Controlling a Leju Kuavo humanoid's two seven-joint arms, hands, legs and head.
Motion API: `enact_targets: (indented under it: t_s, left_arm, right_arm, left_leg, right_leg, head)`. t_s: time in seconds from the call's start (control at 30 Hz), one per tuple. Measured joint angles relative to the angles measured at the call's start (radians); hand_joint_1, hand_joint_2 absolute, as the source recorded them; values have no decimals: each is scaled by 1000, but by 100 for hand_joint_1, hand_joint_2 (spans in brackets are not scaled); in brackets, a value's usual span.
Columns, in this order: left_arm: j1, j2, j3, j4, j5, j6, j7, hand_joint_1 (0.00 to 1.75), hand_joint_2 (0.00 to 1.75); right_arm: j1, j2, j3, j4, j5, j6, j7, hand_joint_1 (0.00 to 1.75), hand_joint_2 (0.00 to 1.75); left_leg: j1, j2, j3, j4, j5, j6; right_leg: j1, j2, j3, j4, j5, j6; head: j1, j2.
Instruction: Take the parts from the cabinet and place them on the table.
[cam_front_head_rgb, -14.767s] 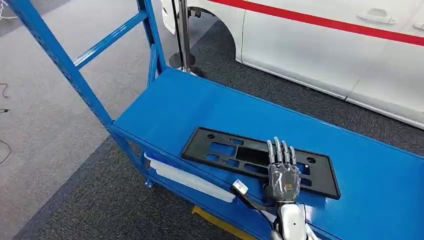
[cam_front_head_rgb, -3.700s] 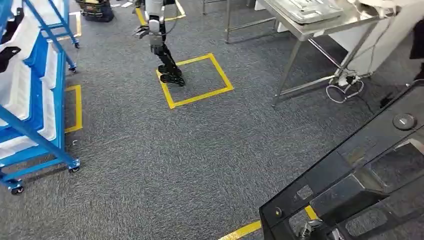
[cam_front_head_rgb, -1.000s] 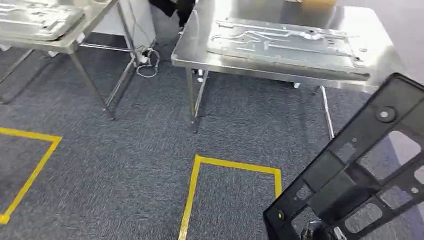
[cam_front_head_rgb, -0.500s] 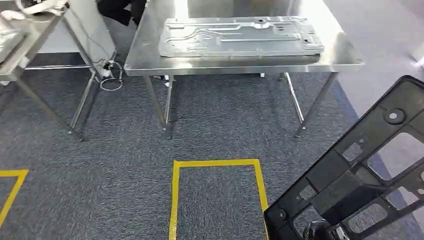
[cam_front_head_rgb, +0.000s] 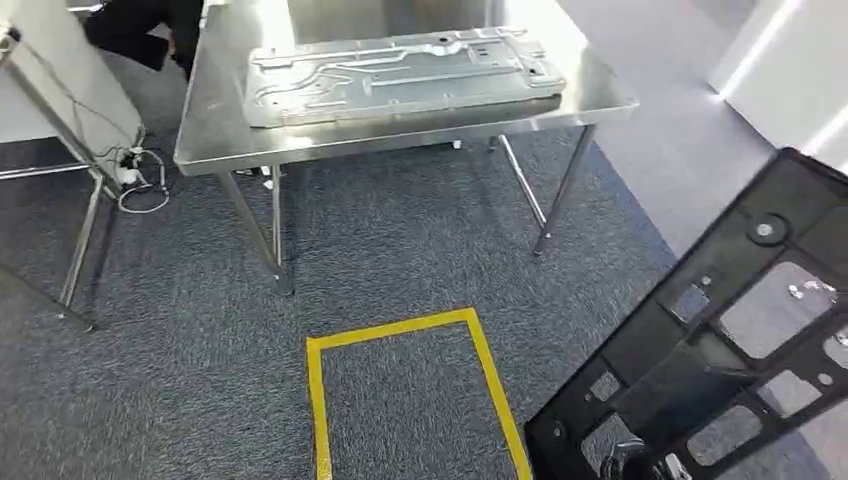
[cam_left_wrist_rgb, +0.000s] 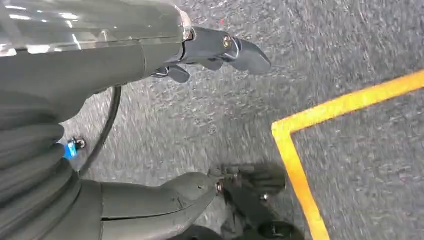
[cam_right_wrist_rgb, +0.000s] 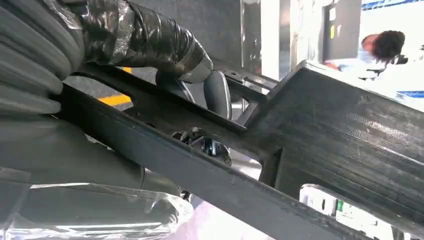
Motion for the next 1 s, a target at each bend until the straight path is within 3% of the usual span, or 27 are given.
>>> enact_targets:
  t_s: [0.03, 0.07, 0.1, 0.17, 0.2, 0.33, 0.37, 0.4, 0.43, 0.5, 0.53, 0.57, 0.6, 0.67, 0.7, 0.73, 0.77, 0.8, 0.87, 0.9, 0.93, 0.97, 1.0]
  left_arm:
    - [1, 0, 2, 0, 0, -1, 0, 0, 175]
    - [1, 0, 3, 0, 0, -2, 0, 0, 175]
    - [0, 0, 3, 0, 0, -2, 0, 0, 175]
    - [-1, 0, 4, 0, -1, -4, -1, 0, 175]
    - [0, 0, 4, 0, -1, -4, -1, 0, 175]
    - [-5, 0, 4, 0, -2, -4, 0, 0, 175]
    - [-7, 0, 4, 0, -4, -3, 1, 0, 175]
    - [-7, 0, 4, 0, -5, -3, 0, 0, 175]
    - [-8, 0, 4, 0, -5, -3, 0, 0, 175]
    - [-7, 0, 4, 0, -7, -3, 1, 0, 175]
    - [-3, 0, 4, 0, -10, -4, 3, 0, 175]
    - [2, -1, 5, 0, -10, -4, 4, 0, 175]
    - [4, 0, 5, 0, -10, -4, 4, 0, 175]
    - [3, 0, 5, 0, -11, -3, 5, 0, 175]
    - [7, 2, 5, 0, -11, -2, 5, 0, 175]
    - [5, 5, 5, 0, -12, -2, 6, 0, 175]
    - [4, 5, 5, 0, -11, -1, 6, 0, 175]
    - [3, 5, 5, 0, -11, -1, 7, 0, 175]
    - [3, 4, 5, 0, -11, -1, 7, 0, 175]
    - [6, 4, 5, 0, -11, -1, 7, 0, 175]
    - [6, 4, 5, 0, -11, -1, 8, 0, 175]
    - [4, 4, 5, 0, -12, -1, 8, 0, 175]
    - [2, 4, 5, 0, -12, -1, 9, 0, 175]
  right_arm:
    - [1, 0, 0, 2, 9, -5, 2, 175, 175]
    - [3, 0, 0, 3, 13, -9, 3, 175, 175]
    - [3, 0, 0, 3, 17, -10, 5, 175, 175]
    - [3, 0, 1, 3, 21, -14, 6, 175, 175]
    - [1, 0, 1, 4, 24, -16, 6, 175, 175]
    - [3, 0, 7, 6, 35, -29, 8, 175, 175]
    - [4, 0, 9, 5, 37, -32, 8, 175, 175]
    - [5, 0, 11, 6, 39, -34, 8, 175, 175]
    - [3, 0, 14, 6, 39, -36, 8, 175, 175]
    - [1, 0, 20, 10, 40, -38, 8, 175, 175]
    - [2, 0, 23, 13, 41, -39, 10, 175, 175]
    - [3, 0, 24, 16, 42, -41, 10, 175, 175]
    - [3, 0, 26, 18, 42, -42, 10, 175, 175]
    - [3, 0, 28, 21, 43, -49, 10, 175, 175]
    - [3, 0, 29, 22, 43, -51, 10, 175, 175]
    - [0, 0, 29, 24, 43, -53, 10, 175, 175]
    - [0, 0, 30, 24, 43, -53, 10, 175, 175]
    - [1, 0, 32, 24, 43, -53, 10, 175, 175]
    - [1, 0, 32, 25, 45, -55, 11, 175, 175]
    - [1, 0, 32, 25, 45, -56, 11, 175, 175]
    - [-1, 0, 32, 26, 46, -58, 11, 175, 175]
    - [0, 0, 32, 26, 47, -59, 11, 175, 175]
    - [0, 0, 32, 26, 48, -60, 11, 175, 175]
  left_leg:
    - [0, 9, 1, 0, -3, -1]
    - [0, 15, 2, 0, -9, -3]
    - [0, 19, 10, 0, -13, -5]
    - [2, 25, 31, 0, -26, -13]
    - [1, 27, 36, 0, -32, -19]
    - [1, 33, 49, -7, -48, -45]
    - [4, 34, 63, -10, -59, -54]
    - [8, 18, 63, 23, -66, -56]
    - [8, 7, 28, 89, -90, -56]
    - [8, -1, -89, 271, -145, -59]
    - [8, -1, -148, 341, -149, -59]
    - [8, -2, -181, 352, -121, -58]
    - [8, -2, -189, 317, -68, -56]
    - [5, -3, -159, 157, 71, -45]
    - [-1, -8, -142, 104, 102, -38]
    - [-9, -10, -138, 101, 88, -36]
    - [-10, -8, -124, 74, 66, -30]
    - [-13, -9, -123, 70, 64, -27]
    - [-6, -14, -92, 39, 57, -14]
    - [-3, -11, -63, 17, 54, -9]
    - [-3, -11, -40, 1, 47, 0]
    - [-2, -11, -23, -6, 40, 2]
    - [-2, -11, -4, -12, 28, 2]
  right_leg:
    - [-4, -2, -22, 43, -3, 4]
    - [-7, -3, -18, 33, 18, 7]
    - [-11, -4, 12, -23, 58, 10]
    - [-15, -15, 115, -207, 143, 9]
    - [-12, -30, 143, -253, 126, 6]
    - [7, -20, 142, -260, 108, -23]
    - [-3, -12, 163, -272, 107, -31]
    - [-2, -13, 182, -280, 102, -38]
    - [-2, -14, 194, -283, 96, -47]
    - [2, -10, 213, -283, 77, -56]
    - [4, -4, 226, -283, 65, -57]
    - [5, 4, 240, -283, 53, -57]
    - [6, 12, 257, -283, 40, -55]
    - [6, 19, 297, -283, 11, -51]
    - [2, 19, 309, -289, -6, -47]
    - [8, 25, 313, -288, -14, -36]
    - [4, 26, 314, -295, -15, -29]
    - [1, 25, 325, -310, -13, -26]
    - [4, 25, 317, -273, 26, -9]
    - [0, 13, 290, -209, 46, -7]
    - [0, 5, 243, -131, 57, -5]
    - [-1, 3, 189, -65, 43, -4]
    - [-3, 3, 137, -17, 1, 0]
  head:
    - [0, 0]
    - [0, 0]
    - [0, 0]
    - [0, 0]
    - [0, 0]
    - [0, 0]
    - [-1, 0]
    - [0, 0]
    - [-3, 0]
    - [-3, 0]
    - [-2, 0]
    - [-2, 0]
    - [-2, 0]
    - [-3, 0]
    - [-1, 0]
    - [-2, -1]
    - [-3, 0]
    - [-4, 0]
    - [-4, 0]
    - [-2, 0]
    - [-3, 0]
    - [-2, 0]
    - [-3, 0]
